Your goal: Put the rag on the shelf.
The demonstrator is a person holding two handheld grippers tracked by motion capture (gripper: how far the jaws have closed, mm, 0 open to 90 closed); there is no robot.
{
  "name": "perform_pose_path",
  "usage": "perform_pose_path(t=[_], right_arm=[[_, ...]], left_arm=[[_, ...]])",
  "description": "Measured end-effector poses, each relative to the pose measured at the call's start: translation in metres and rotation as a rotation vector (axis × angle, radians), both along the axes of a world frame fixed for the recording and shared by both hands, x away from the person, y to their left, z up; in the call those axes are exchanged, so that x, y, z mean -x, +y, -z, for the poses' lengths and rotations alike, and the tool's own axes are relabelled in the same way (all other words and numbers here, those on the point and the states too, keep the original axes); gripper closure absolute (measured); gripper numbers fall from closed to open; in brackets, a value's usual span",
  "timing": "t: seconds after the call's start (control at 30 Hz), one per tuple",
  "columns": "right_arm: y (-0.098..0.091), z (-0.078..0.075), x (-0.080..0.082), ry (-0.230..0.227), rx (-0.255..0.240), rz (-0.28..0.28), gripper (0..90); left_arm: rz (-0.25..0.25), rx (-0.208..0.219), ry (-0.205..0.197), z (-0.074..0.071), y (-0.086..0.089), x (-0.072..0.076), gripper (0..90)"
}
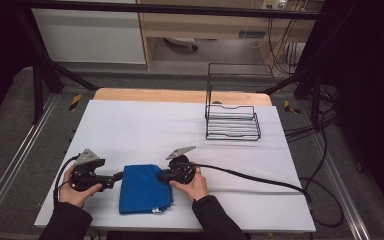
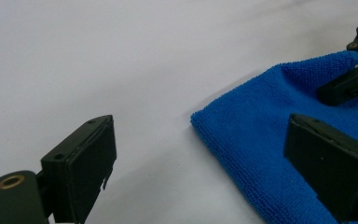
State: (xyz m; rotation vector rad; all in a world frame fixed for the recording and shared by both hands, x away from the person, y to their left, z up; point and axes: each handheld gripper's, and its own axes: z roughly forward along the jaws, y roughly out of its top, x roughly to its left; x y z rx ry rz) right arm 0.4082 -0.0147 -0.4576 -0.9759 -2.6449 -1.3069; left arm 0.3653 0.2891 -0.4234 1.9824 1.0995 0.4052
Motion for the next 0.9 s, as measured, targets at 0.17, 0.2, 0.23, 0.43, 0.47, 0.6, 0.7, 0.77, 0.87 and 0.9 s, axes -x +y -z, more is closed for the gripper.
perform_pose_path(t=[0.17, 0.2, 0.23, 0.43, 0.47, 0.6, 0.7, 0.77, 0.87, 0.9], right_arm=[[0.001, 0.001, 0.0, 0.047, -0.018, 0.023, 83.2], [0.001, 0.0, 0.0, 0.047, -0.018, 0.025, 83.6], [0.001, -0.001, 0.001, 0.046, -0.019, 0.031, 83.9], [-0.004, -0.013, 0.006, 0.033, -0.025, 0.052, 84.4], [-0.005, -0.015, 0.007, 0.035, -0.022, 0.055, 84.5], [-0.008, -0.022, 0.01, 0.028, -0.011, 0.064, 84.5], [-0.014, -0.028, 0.011, 0.016, 0.003, 0.075, 84.5], [-0.021, -0.03, 0.01, 0.008, 0.02, 0.088, 84.4], [-0.04, -0.032, 0.012, 0.009, 0.023, 0.126, 84.4], [-0.04, -0.032, 0.012, 0.009, 0.023, 0.126, 84.4]], left_arm=[[-0.005, 0.001, -0.003, 0.0, 0.0, 0.0, 9.4], [-0.007, 0.0, -0.004, 0.0, 0.001, 0.0, 9.4], [-0.007, 0.002, -0.006, -0.001, 0.001, 0.0, 9.4], [-0.015, 0.009, -0.013, -0.001, 0.003, 0.001, 9.4], [-0.016, 0.008, -0.015, -0.001, 0.003, 0.001, 9.4], [-0.013, 0.007, -0.019, -0.002, 0.002, 0.001, 9.4], [-0.012, 0.007, -0.019, -0.002, 0.002, 0.001, 9.4], [-0.011, 0.008, -0.019, -0.002, 0.002, 0.001, 9.4], [-0.007, 0.005, -0.016, -0.001, 0.001, 0.002, 9.3], [-0.006, 0.005, -0.015, -0.001, 0.0, 0.001, 9.3]])
